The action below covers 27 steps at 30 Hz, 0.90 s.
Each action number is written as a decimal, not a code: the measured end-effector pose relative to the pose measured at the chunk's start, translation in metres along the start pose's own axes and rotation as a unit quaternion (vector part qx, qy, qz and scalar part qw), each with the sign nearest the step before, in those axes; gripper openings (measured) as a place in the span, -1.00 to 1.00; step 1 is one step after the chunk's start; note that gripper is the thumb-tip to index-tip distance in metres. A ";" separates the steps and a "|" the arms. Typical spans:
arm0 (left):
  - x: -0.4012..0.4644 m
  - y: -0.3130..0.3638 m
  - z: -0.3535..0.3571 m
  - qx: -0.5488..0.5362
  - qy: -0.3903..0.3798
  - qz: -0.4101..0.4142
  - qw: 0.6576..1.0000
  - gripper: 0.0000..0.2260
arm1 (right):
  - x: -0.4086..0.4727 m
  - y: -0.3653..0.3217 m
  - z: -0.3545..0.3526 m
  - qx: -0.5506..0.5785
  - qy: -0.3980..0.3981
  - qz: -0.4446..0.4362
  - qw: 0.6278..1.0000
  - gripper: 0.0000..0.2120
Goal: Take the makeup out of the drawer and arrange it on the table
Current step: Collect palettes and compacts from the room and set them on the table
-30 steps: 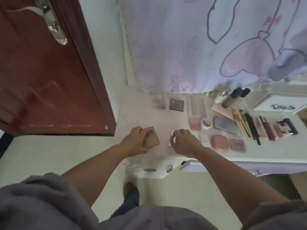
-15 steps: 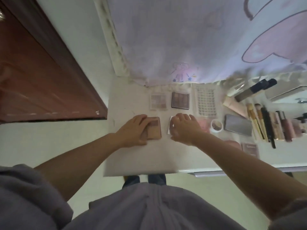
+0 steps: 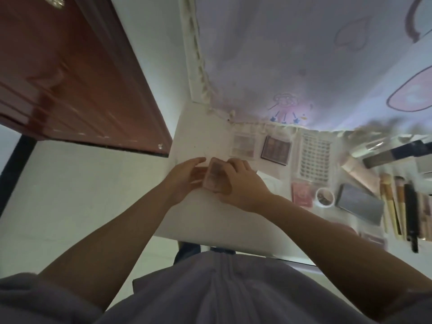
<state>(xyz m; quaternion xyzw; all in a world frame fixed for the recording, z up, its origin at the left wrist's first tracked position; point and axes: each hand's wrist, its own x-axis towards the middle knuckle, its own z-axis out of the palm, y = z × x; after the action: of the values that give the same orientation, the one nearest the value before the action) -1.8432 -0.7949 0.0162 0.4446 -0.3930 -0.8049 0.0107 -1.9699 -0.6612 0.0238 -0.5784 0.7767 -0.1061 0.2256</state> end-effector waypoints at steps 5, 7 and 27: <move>-0.013 0.014 0.022 -0.084 -0.171 -0.044 0.981 -0.48 | 0.002 -0.018 -0.036 0.072 0.126 -0.007 0.989 -0.38; -0.016 0.023 0.035 -0.116 -0.177 -0.039 0.977 -0.49 | 0.000 -0.017 -0.049 0.074 0.124 -0.004 0.990 -0.38; -0.010 0.032 0.029 -0.177 -0.307 -0.089 0.931 -0.34 | 0.032 0.039 -0.114 0.573 -0.071 0.120 0.808 -0.71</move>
<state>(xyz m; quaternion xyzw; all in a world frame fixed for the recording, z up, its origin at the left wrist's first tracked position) -1.8687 -0.7953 0.0528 0.2004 -0.1871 -0.9560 -0.1038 -2.0640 -0.6909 0.0997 -0.2525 0.6201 -0.4623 0.5813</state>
